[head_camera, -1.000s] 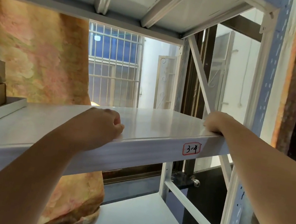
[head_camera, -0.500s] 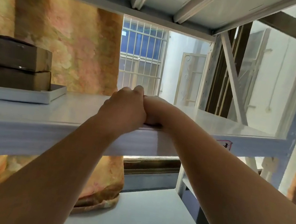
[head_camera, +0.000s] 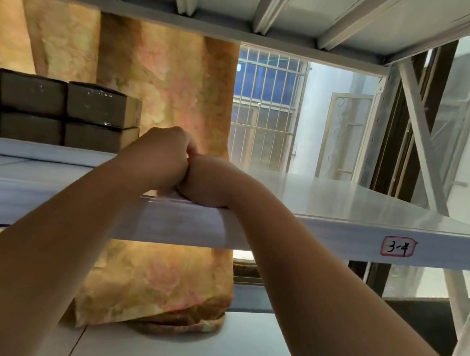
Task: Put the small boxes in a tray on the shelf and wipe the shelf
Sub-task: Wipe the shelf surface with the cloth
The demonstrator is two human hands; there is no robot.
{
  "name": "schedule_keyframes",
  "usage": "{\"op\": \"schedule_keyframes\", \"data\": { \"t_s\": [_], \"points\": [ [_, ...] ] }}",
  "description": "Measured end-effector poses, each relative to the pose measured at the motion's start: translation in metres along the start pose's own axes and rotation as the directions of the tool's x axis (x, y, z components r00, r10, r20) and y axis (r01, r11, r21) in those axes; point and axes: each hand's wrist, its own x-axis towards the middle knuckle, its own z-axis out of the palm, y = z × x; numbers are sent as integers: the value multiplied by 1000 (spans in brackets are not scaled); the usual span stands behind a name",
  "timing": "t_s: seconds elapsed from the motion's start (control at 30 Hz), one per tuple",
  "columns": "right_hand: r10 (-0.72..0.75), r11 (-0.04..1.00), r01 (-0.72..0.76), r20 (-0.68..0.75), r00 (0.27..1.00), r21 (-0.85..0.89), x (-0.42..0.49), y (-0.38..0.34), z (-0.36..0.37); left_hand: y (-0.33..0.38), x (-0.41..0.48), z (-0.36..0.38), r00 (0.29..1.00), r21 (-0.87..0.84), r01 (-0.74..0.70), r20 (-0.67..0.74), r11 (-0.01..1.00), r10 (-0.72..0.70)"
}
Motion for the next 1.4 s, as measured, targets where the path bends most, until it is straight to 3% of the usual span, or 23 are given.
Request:
{"op": "schedule_keyframes", "data": {
  "t_s": [0.43,0.53,0.63,0.77,0.87,1.13,1.4],
  "points": [
    [115,923,-76,-82,990,377,-58,15,-12,28,-17,-3,991,-111,-129,27,985,132],
    [161,926,-133,-50,986,353,-59,22,-9,32,-14,5,986,-93,-158,42,983,163],
    [149,952,-163,70,986,258,-58,33,-10,29,-10,10,984,-85,-153,74,985,159],
    [142,955,-196,239,961,221,-58,57,-15,10,-7,6,994,-55,-52,91,997,57],
    [150,973,-197,321,935,120,-47,58,-20,-6,-4,3,991,62,29,126,998,-36],
    [3,995,-44,405,914,92,-8,26,-31,-15,8,6,990,180,95,83,979,-111],
    [112,983,-169,497,861,71,39,27,-25,-30,17,18,960,230,122,219,966,-173]
  ]
}}
